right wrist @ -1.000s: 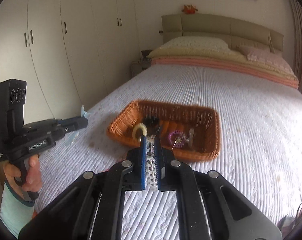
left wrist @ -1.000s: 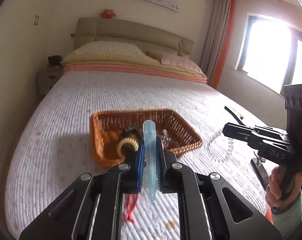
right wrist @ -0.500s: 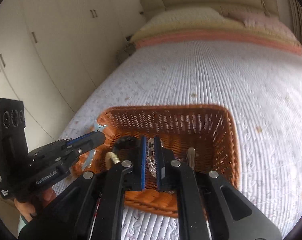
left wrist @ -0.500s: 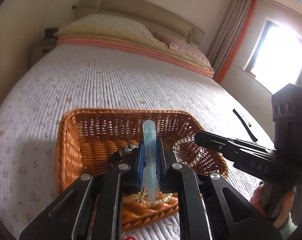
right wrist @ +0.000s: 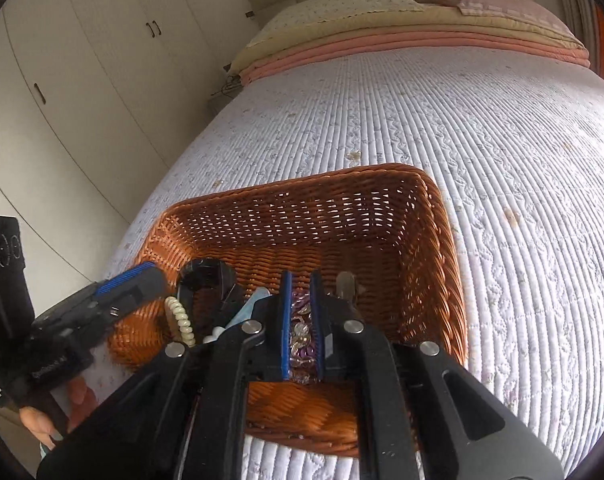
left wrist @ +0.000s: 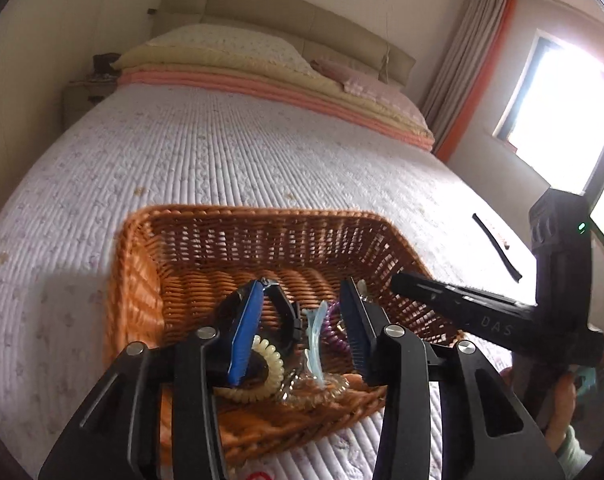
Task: Organize jewelry
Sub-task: 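Lower both items into the wicker basket and open both tools, then grasp the red cord with the right tool while the left tool grasps a small gold charm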
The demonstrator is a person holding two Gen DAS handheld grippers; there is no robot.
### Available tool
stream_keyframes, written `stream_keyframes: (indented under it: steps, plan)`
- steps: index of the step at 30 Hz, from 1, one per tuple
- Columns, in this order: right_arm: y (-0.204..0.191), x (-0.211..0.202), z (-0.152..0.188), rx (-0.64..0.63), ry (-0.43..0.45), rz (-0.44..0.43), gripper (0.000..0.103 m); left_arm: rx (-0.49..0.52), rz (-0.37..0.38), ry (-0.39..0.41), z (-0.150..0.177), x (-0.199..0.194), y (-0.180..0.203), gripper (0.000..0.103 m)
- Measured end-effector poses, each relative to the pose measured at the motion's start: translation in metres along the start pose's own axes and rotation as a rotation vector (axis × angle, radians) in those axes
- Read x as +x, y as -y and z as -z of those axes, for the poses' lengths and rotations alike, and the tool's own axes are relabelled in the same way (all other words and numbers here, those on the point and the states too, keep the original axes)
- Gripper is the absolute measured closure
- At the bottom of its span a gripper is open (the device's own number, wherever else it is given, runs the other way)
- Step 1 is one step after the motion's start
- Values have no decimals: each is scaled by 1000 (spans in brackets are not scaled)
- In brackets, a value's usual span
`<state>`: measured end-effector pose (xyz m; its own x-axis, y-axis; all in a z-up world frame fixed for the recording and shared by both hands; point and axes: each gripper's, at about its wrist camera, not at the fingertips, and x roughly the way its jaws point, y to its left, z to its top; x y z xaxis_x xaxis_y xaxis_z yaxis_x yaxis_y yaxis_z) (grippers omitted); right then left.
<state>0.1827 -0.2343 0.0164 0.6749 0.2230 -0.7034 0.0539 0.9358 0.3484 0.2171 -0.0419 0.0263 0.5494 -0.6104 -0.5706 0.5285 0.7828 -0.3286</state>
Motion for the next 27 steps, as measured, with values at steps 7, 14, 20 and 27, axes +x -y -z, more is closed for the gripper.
stream_keyframes:
  steps: [7, 14, 20, 27]
  plan:
    - [-24, -52, 26, -32, 60, -24, 57, -30, 25, 131, 13, -88, 1, 41]
    - [-75, -79, 80, -63, 39, -84, 57, -25, -3, 192, 51, -166, -5, 35]
    - [-121, -48, 142, -77, -68, -81, 57, -16, -73, 173, 87, -195, -18, 35]
    - [-145, 0, 169, -41, -138, -16, 57, -34, -129, 105, 112, -189, -45, 35]
